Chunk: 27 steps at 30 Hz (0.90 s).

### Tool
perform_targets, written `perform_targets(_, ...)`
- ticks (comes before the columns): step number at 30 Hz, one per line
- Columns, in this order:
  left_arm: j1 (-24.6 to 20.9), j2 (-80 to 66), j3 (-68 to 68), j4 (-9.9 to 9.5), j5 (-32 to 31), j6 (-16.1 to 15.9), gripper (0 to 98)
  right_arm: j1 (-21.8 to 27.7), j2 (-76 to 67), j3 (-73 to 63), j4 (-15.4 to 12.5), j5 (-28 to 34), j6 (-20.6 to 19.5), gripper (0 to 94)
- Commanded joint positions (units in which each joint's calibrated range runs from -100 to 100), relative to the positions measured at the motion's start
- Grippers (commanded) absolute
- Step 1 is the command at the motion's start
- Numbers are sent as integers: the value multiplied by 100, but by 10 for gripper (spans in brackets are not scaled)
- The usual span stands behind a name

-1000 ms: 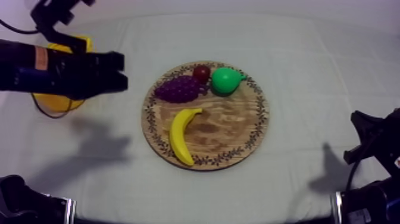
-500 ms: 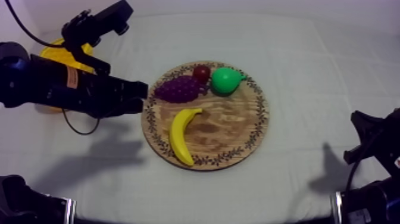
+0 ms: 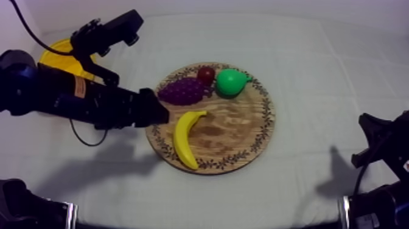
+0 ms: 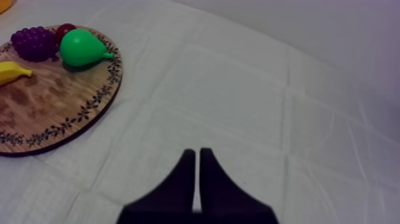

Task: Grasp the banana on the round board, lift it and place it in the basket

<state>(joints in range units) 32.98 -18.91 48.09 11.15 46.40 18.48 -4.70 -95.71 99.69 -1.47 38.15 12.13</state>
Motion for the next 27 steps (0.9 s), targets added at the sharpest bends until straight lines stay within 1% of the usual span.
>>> perform_targets(1, 18, -3, 51, 155, -70, -218, 921, 3, -4, -3, -2, 0, 1, 5)
perform_targets(5, 13, 34, 142, 235, -96, -231, 953, 3, -4, -3, -2, 0, 1, 5)
perform_targets(9, -27, 147, 192, 261, -101, -216, 957, 3, -4, -3, -2, 0, 1, 5)
perform_targets(16, -117, 720, -69, 366, -38, -316, 958, 3, -4, -3, -2, 0, 1, 5)
perform_targets(23, -252, 1665, -657, 473, 419, -435, 957, 3, -4, -3, -2, 0, 1, 5)
perform_targets(27, -270, 2212, -1118, 487, 763, -463, 957, 3, -4, -3, -2, 0, 1, 5)
